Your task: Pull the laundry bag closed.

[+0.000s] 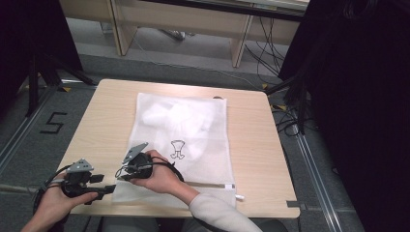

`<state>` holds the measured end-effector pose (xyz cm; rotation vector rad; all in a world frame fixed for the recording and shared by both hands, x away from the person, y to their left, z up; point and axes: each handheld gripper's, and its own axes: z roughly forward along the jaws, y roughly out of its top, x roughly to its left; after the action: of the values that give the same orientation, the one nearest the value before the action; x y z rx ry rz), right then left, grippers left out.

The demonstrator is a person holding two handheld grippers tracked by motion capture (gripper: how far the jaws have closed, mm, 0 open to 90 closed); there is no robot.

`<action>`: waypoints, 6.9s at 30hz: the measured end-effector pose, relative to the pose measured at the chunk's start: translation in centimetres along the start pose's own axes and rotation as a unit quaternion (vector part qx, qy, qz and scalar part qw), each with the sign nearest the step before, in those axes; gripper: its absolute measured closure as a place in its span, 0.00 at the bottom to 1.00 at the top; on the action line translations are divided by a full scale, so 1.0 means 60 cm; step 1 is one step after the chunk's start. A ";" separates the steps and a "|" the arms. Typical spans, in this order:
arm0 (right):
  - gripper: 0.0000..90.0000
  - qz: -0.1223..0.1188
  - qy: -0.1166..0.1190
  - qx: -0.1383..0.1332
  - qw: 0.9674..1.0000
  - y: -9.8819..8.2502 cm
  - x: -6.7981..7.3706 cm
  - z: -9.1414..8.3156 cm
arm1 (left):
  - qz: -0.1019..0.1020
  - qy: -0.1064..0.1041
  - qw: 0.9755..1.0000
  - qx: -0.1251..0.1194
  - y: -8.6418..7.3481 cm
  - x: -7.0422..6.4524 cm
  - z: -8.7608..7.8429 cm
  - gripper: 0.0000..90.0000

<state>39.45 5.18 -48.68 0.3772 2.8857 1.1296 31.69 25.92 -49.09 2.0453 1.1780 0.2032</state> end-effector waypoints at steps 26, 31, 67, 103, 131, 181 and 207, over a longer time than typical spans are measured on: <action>0.90 0.026 0.024 0.049 0.998 0.019 -0.004 0.036 | 0.001 -0.004 1.000 0.008 0.000 -0.001 0.003 0.37; 0.91 0.000 0.020 0.034 0.999 0.021 -0.005 0.034 | 0.001 -0.005 1.000 0.012 0.000 -0.002 0.004 0.37; 0.91 -0.017 0.002 -0.003 1.000 0.051 0.011 -0.038 | -0.090 -0.094 0.991 0.013 0.026 -0.001 0.048 0.77; 0.92 -0.010 0.012 0.005 1.000 0.005 0.004 -0.053 | -0.110 -0.104 0.988 0.002 0.034 -0.004 0.041 0.96; 0.92 -0.009 0.007 0.015 1.000 -0.029 0.008 -0.052 | -0.106 -0.104 0.989 -0.003 0.036 -0.009 0.040 0.95; 0.92 -0.004 -0.002 0.045 0.999 -0.056 -0.002 -0.064 | -0.100 -0.088 0.991 -0.012 0.039 -0.010 0.036 0.95; 0.92 0.009 0.001 0.049 0.999 -0.078 -0.004 -0.084 | -0.095 -0.082 0.992 -0.004 0.037 -0.007 0.038 0.95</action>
<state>38.15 -1.54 -48.09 0.4051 2.9534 0.9940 34.02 23.70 -49.12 1.8890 1.2564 -0.0520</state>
